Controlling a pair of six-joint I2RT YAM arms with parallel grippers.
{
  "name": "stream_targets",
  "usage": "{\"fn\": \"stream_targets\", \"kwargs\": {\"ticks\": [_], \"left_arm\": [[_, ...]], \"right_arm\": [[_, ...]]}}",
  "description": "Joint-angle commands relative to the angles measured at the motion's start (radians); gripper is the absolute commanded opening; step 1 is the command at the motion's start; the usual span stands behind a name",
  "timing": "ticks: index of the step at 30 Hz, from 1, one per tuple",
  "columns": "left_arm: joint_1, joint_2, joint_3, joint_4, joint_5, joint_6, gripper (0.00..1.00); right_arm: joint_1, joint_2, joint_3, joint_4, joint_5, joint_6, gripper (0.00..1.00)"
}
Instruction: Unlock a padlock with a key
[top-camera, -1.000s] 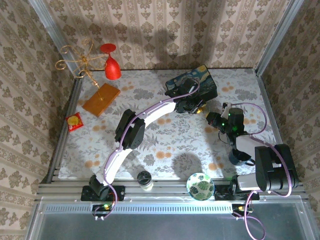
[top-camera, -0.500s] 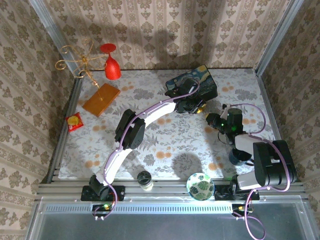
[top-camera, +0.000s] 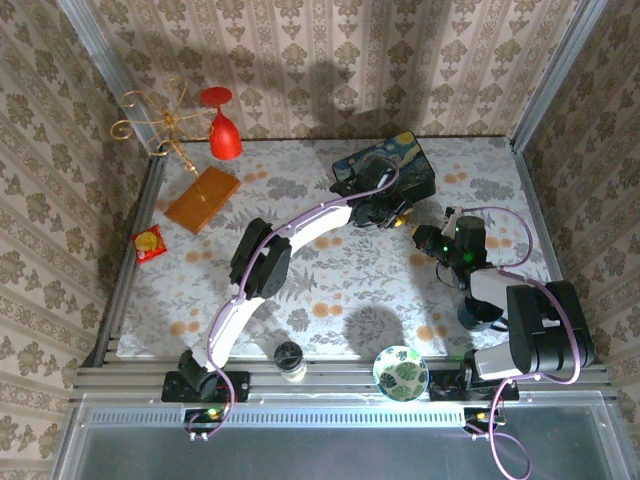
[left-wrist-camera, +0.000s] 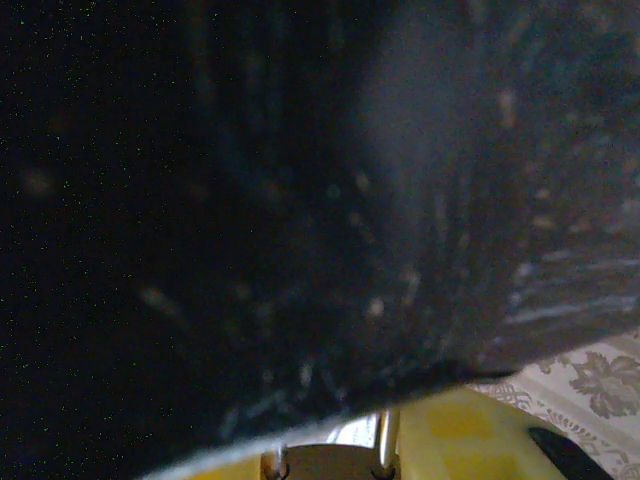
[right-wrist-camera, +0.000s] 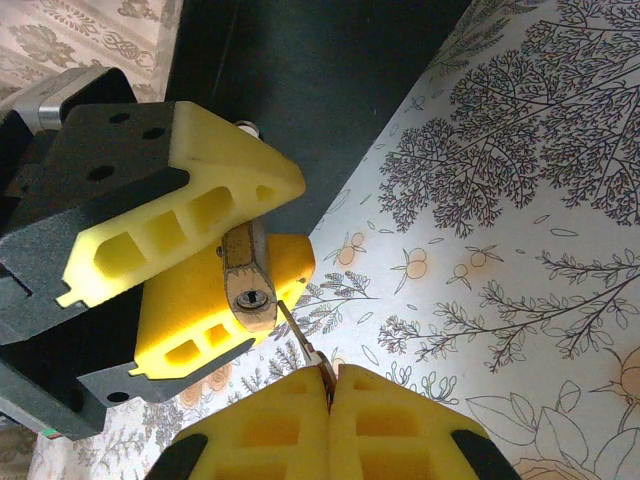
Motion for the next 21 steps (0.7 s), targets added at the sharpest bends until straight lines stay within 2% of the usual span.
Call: {"fn": "stream_targets", "kwargs": {"ticks": [1, 11, 21], "left_arm": [[0.009, 0.011, -0.022, 0.004, 0.038, -0.042, 0.0], [0.018, -0.005, -0.059, 0.004, 0.034, -0.034, 0.0], [0.053, -0.179, -0.387, 0.134, -0.042, -0.048, 0.0]], "right_arm": [[0.005, -0.018, 0.0, 0.006, -0.004, 0.0, 0.0], [0.007, -0.019, -0.002, 0.003, -0.025, 0.007, 0.0], [0.085, -0.053, -0.03, -0.033, -0.038, 0.001, 0.0]]}}
